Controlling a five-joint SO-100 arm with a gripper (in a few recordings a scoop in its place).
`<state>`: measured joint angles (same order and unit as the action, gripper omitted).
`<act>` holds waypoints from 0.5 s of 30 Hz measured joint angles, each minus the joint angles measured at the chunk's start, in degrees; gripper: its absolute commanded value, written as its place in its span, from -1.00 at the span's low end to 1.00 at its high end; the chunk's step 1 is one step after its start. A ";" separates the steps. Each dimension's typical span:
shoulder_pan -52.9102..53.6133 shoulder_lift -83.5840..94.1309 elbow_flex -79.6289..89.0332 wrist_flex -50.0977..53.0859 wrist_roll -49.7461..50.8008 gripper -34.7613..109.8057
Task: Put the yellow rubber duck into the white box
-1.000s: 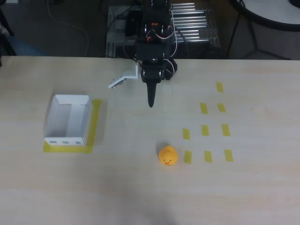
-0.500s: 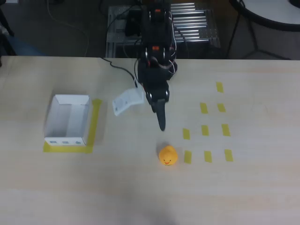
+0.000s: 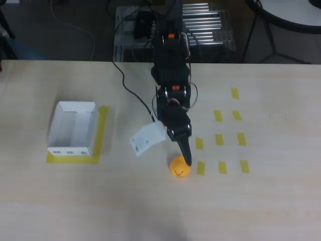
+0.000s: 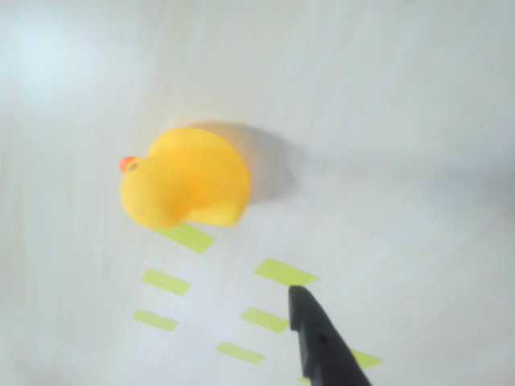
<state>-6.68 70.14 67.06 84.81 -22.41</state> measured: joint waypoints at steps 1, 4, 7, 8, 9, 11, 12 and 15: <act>-0.18 -2.29 -2.81 0.97 0.00 0.24; -0.26 -8.17 -10.28 3.25 -0.09 0.23; -0.53 -12.30 -14.85 4.83 -0.79 0.23; -0.70 -13.54 -15.91 5.19 -0.88 0.22; -0.79 -14.68 -16.79 5.36 -0.88 0.22; -0.97 -16.96 -17.93 5.62 -0.88 0.21; -1.05 -18.02 -18.37 5.62 -0.88 0.20; -1.14 -21.18 -19.78 5.62 -1.05 0.20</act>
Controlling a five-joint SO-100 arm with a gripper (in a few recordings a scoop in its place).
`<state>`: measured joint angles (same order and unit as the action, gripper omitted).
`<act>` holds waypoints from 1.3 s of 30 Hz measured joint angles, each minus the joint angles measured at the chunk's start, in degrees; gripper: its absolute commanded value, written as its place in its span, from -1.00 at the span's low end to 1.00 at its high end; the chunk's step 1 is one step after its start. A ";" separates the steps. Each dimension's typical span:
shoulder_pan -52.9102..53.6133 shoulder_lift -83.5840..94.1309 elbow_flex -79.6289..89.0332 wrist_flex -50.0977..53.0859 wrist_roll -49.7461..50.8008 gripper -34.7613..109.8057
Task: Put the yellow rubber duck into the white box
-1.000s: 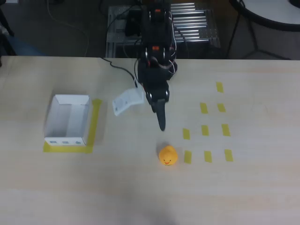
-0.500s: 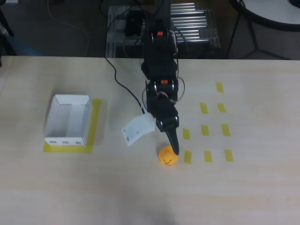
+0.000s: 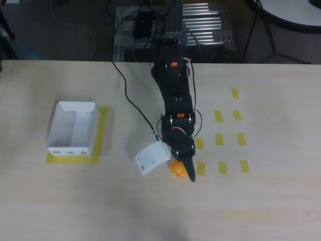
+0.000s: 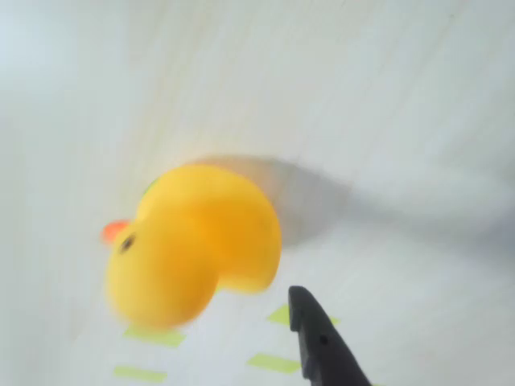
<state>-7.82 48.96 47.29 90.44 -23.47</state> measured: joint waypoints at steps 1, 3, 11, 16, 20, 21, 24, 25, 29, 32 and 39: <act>0.00 -1.14 -0.62 0.00 0.00 0.19; 0.00 -2.37 -1.41 0.00 0.00 0.19; 0.00 -7.03 -5.36 0.18 -0.88 0.16; 0.00 -9.23 -7.47 0.88 -0.88 -0.16; 0.35 -10.20 -8.96 0.97 -0.88 -0.32; 0.35 -10.20 -9.14 0.97 -0.88 -0.33; 0.26 -10.28 -10.20 0.97 -0.88 -0.36; 0.26 -10.28 -10.72 0.97 -0.88 -0.37; 0.53 -10.46 -13.27 2.11 -0.35 -0.43; 0.79 -10.46 -15.03 2.81 0.79 -0.46; 5.36 0.97 -12.57 2.20 6.94 -0.52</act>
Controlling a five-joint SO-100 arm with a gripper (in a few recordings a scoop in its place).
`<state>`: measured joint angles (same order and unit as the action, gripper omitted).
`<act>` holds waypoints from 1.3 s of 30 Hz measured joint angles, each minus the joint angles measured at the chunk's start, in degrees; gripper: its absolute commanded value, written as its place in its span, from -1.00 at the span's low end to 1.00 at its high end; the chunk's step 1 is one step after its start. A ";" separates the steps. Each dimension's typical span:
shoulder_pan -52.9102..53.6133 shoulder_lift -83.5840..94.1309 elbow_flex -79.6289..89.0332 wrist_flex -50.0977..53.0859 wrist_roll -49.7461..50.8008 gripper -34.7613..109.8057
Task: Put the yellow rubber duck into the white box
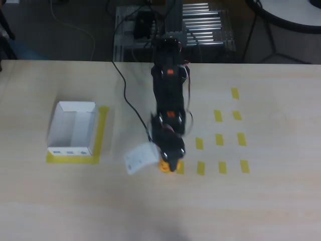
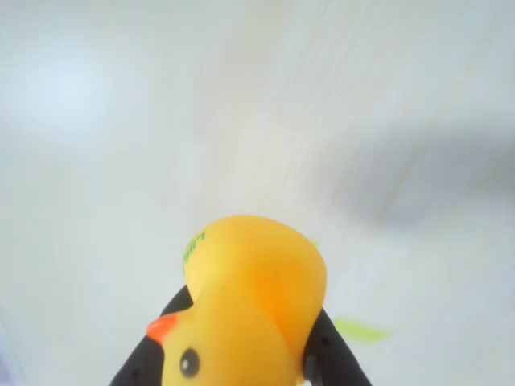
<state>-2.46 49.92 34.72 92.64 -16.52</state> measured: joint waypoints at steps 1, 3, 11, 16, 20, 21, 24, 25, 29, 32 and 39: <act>1.14 4.31 1.67 -1.05 1.14 -0.52; 3.52 13.80 5.71 -3.16 3.34 -0.52; 22.68 50.71 27.07 -10.11 4.22 -0.52; 36.21 60.12 38.85 -13.80 3.25 -0.52; 45.44 58.36 44.12 -19.34 3.16 -0.52; 47.11 56.87 44.74 -21.27 3.16 -0.52; 50.80 50.80 45.53 -26.72 3.16 -0.52; 51.77 48.43 45.53 -28.56 3.08 -0.52; 53.79 38.41 45.18 -33.31 1.41 -0.52; 54.67 31.73 45.18 -35.68 0.18 -0.52; 54.49 22.15 44.30 -38.41 -3.16 -0.52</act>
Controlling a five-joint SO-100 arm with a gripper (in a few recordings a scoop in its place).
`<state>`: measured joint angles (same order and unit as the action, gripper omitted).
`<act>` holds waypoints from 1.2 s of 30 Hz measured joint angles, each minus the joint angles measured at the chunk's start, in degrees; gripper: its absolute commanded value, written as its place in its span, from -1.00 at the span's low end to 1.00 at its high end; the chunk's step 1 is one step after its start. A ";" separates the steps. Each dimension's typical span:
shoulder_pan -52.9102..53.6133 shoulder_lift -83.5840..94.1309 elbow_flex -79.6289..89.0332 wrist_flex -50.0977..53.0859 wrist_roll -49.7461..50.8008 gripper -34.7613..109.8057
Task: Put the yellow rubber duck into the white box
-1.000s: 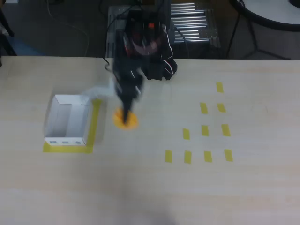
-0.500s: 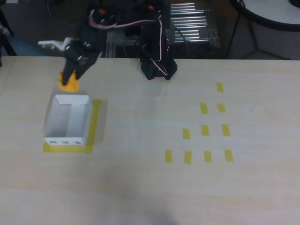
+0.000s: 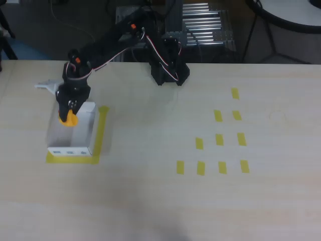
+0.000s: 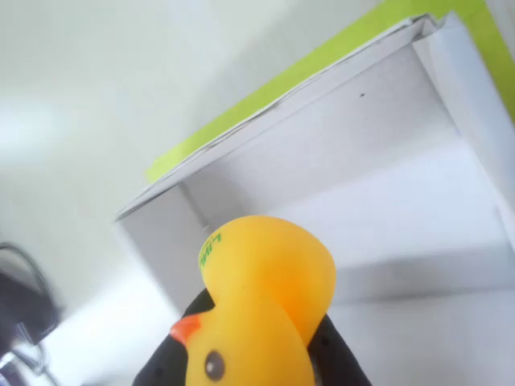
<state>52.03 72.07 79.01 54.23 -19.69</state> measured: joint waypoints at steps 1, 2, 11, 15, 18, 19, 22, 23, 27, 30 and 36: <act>0.09 -0.97 0.00 -0.26 -0.26 -0.52; 0.18 -1.67 -0.18 -0.53 -0.53 -0.52; -0.18 -4.13 -1.23 -0.79 -5.19 -0.23; -0.09 -4.13 -1.23 -0.79 -7.82 -0.20; -0.09 -4.13 -1.23 -0.70 -8.53 -0.17; -0.09 -4.13 -1.23 -0.70 -8.79 -0.15; -0.18 -4.13 -1.23 -0.70 -10.11 -0.10; -0.26 -4.13 -1.23 -0.70 -10.55 -0.09; -0.26 -4.13 -1.23 -0.70 -12.22 -0.02; -0.26 -4.13 -1.23 -0.70 -12.57 0.01; -0.97 -4.04 -1.23 0.09 -12.48 -0.07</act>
<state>51.06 68.03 77.78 54.32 -32.17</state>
